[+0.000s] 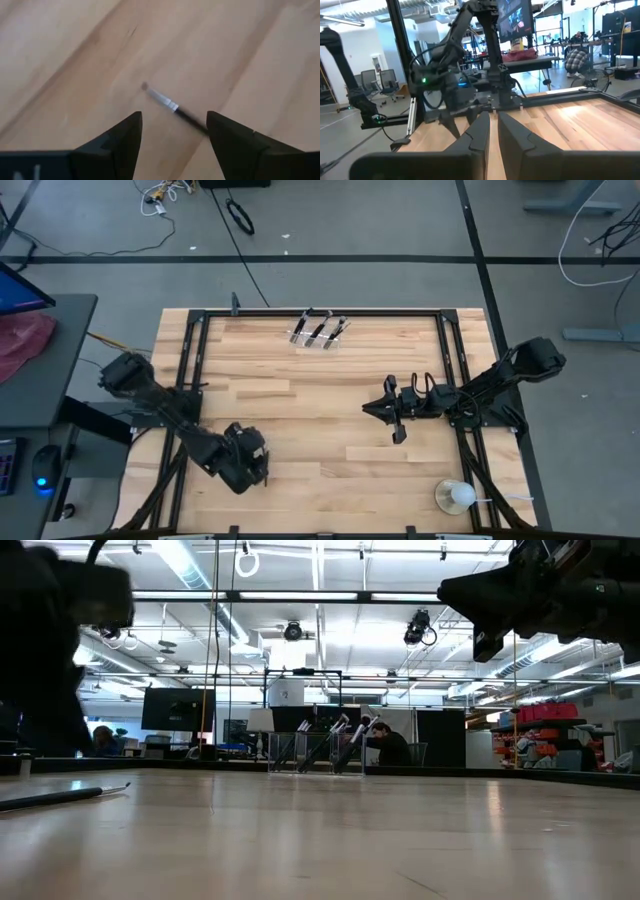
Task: Put items in baskets/containers
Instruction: Put the black liner brush into the transparent organizer
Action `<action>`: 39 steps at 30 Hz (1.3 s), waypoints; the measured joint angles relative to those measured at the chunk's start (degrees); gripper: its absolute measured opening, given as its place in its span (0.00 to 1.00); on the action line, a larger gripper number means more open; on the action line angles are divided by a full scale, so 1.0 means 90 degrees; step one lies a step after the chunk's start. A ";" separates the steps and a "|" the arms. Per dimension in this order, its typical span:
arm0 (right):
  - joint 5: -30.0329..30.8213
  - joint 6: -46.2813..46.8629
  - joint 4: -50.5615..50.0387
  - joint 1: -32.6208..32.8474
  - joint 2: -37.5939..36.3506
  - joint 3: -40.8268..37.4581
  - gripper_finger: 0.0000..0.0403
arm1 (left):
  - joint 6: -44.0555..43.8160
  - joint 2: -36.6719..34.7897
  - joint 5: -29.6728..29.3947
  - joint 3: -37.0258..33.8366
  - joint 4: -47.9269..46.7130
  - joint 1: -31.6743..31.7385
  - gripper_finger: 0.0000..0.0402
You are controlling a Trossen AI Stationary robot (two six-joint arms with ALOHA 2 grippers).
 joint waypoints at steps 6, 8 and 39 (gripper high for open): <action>0.0002 -0.0022 -0.0005 0.0000 0.0000 0.0000 0.10 | -0.1009 0.0815 -0.0441 0.0000 0.0295 -0.0288 0.58; 0.0002 -0.0022 -0.0007 0.0000 0.0000 0.0000 0.10 | -0.1222 0.1020 -0.0674 0.0009 0.0409 -0.0392 0.58; 0.0000 -0.0070 -0.0019 0.0000 0.0000 0.0000 0.10 | 0.0434 0.1682 -0.2208 -0.0028 0.1349 0.0504 0.03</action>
